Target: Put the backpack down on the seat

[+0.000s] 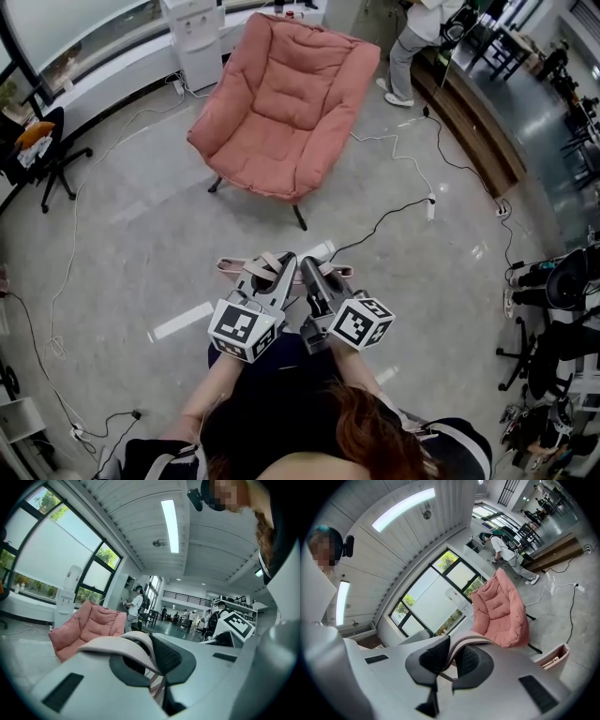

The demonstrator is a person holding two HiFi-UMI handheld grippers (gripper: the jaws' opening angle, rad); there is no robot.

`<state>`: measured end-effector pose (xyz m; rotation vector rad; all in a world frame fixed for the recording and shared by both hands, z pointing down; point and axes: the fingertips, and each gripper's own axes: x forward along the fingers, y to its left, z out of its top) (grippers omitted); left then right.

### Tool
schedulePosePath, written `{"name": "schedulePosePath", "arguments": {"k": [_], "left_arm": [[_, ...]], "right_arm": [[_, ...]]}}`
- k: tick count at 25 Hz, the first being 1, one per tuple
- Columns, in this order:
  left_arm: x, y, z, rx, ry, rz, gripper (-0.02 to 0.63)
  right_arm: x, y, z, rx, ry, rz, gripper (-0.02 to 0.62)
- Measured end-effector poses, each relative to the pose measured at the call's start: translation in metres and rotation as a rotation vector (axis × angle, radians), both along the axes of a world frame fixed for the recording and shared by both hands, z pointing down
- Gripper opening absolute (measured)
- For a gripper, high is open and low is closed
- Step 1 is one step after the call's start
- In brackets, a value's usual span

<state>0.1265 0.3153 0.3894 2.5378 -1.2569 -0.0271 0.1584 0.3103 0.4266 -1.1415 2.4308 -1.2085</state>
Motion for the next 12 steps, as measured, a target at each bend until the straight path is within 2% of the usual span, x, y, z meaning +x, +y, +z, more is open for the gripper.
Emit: {"name": "schedulePosePath", "arguments": {"k": [12], "left_arm": [[-0.027,-0.062,0.002,-0.018,-0.002,-0.016,0.018]], "right_arm": [[-0.026,-0.06,0.001,-0.014,-0.002,-0.011,0.043]]}}
